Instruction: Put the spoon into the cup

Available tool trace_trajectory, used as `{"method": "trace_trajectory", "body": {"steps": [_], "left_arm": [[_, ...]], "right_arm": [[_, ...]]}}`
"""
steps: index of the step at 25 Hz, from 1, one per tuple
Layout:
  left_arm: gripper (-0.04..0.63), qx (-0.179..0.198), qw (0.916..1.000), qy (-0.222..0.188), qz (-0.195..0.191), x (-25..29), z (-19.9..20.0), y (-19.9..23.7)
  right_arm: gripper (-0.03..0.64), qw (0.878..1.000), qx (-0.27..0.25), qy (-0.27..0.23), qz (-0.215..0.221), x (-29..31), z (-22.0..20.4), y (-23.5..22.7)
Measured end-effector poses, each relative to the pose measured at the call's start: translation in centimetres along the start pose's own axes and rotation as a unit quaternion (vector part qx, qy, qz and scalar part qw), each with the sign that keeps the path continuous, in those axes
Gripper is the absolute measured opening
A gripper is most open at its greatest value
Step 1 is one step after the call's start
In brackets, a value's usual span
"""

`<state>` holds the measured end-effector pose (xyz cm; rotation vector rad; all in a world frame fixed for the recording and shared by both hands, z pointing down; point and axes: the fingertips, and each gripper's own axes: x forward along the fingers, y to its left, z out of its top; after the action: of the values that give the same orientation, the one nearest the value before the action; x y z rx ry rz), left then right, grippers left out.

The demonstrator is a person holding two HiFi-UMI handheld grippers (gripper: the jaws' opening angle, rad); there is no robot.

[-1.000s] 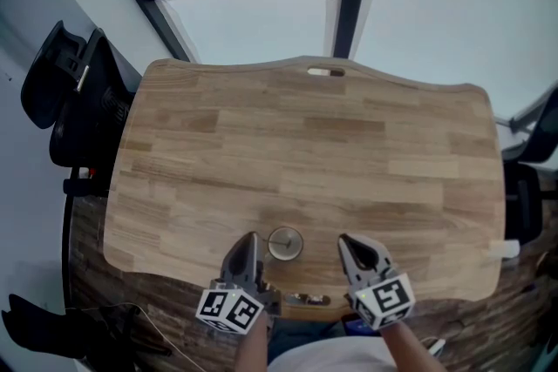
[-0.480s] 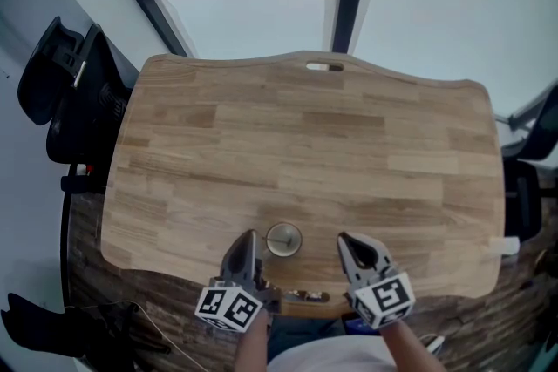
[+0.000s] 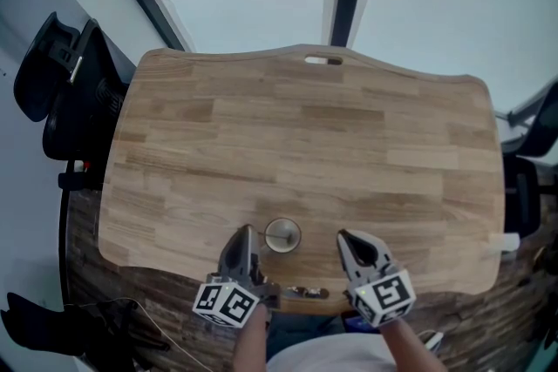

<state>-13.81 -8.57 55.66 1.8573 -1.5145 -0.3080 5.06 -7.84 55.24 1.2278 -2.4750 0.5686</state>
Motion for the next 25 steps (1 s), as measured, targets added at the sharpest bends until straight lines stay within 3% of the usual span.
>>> {"method": "trace_trajectory", "body": {"steps": [16, 25], "left_arm": [[0.002, -0.018, 0.9998, -0.004, 0.003, 0.42, 0.00, 0.32], [0.002, 0.013, 0.9999, 0.003, 0.004, 0.67, -0.15, 0.40]], "right_arm": [[-0.003, 1.000, 0.003, 0.004, -0.003, 0.26, -0.21, -0.35], [-0.003, 1.000, 0.007, 0.005, -0.002, 0.47, -0.21, -0.24]]}}
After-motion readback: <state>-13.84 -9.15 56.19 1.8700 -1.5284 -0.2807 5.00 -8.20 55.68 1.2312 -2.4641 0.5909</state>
